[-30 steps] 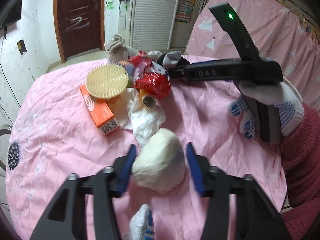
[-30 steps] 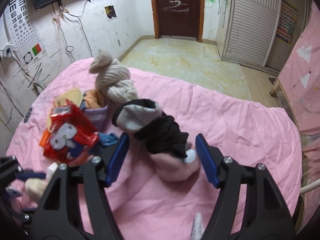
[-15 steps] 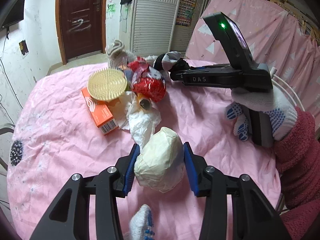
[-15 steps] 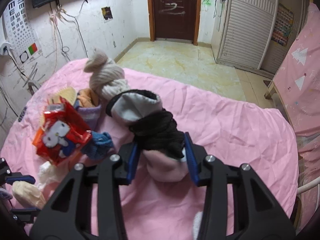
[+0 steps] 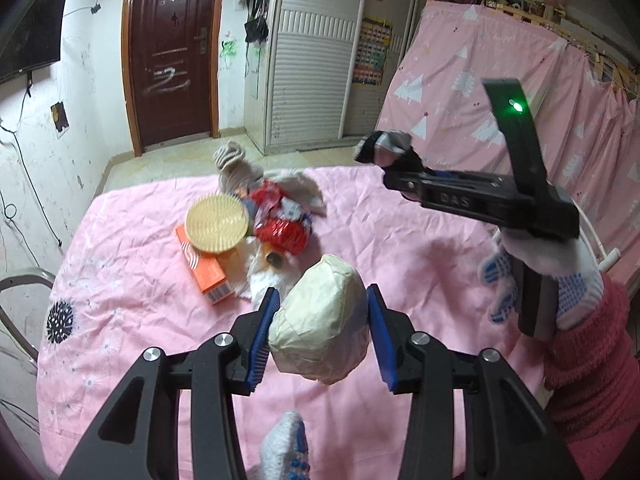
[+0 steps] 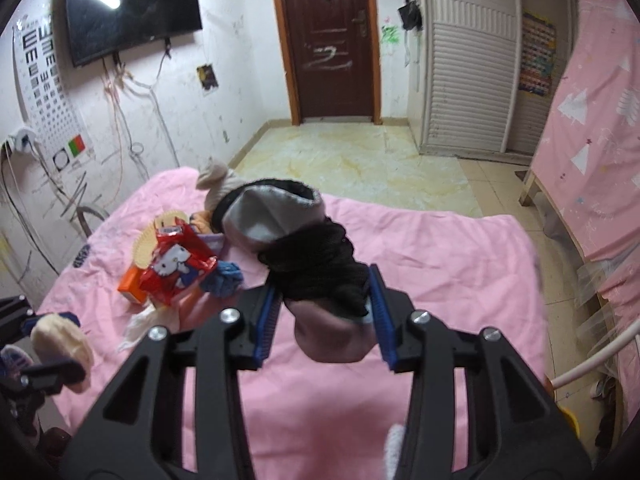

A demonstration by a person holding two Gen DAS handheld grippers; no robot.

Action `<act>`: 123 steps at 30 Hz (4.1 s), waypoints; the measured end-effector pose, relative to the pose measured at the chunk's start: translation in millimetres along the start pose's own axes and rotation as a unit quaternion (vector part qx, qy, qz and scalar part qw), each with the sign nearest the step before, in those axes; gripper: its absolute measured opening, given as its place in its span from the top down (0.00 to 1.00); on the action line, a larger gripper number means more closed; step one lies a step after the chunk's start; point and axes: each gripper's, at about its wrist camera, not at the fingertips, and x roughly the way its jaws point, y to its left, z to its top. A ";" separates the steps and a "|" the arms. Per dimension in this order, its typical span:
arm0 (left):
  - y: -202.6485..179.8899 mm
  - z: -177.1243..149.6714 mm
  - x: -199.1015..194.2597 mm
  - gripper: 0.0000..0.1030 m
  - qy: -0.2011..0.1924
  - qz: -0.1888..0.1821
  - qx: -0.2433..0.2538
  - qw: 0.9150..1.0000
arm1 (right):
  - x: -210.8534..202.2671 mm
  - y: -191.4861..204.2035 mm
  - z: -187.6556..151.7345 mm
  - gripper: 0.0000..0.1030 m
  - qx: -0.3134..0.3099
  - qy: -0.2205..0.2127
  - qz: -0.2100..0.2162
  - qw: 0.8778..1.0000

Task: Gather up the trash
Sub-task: 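Grasp the white paper ball with the left tool while the right tool grasps the black-and-white sock, then carry the paper ball and sock to the yellow bin and release both, then withdraw both open tools from the bin toward the bed, then grasp the orange box with the left tool while the right tool grasps the red snack bag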

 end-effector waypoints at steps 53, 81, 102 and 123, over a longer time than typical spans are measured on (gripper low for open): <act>-287.1 65.9 116.0 0.66 0.047 -0.156 0.175 0.971 | -144.1 -225.3 -158.1 0.48 0.240 -0.065 -0.152 0.957; -269.7 72.0 108.5 0.61 0.042 -0.170 0.142 0.974 | -154.4 -210.6 -139.6 0.48 0.238 -0.081 -0.150 0.956; -122.3 75.4 61.3 0.49 -0.002 -0.097 0.059 0.994 | -91.0 -100.3 -60.4 0.42 0.132 -0.051 -0.093 0.986; 30.0 51.3 38.8 0.43 -0.005 0.029 -0.035 0.999 | -18.1 13.5 -10.7 0.39 0.041 -0.013 -0.018 0.999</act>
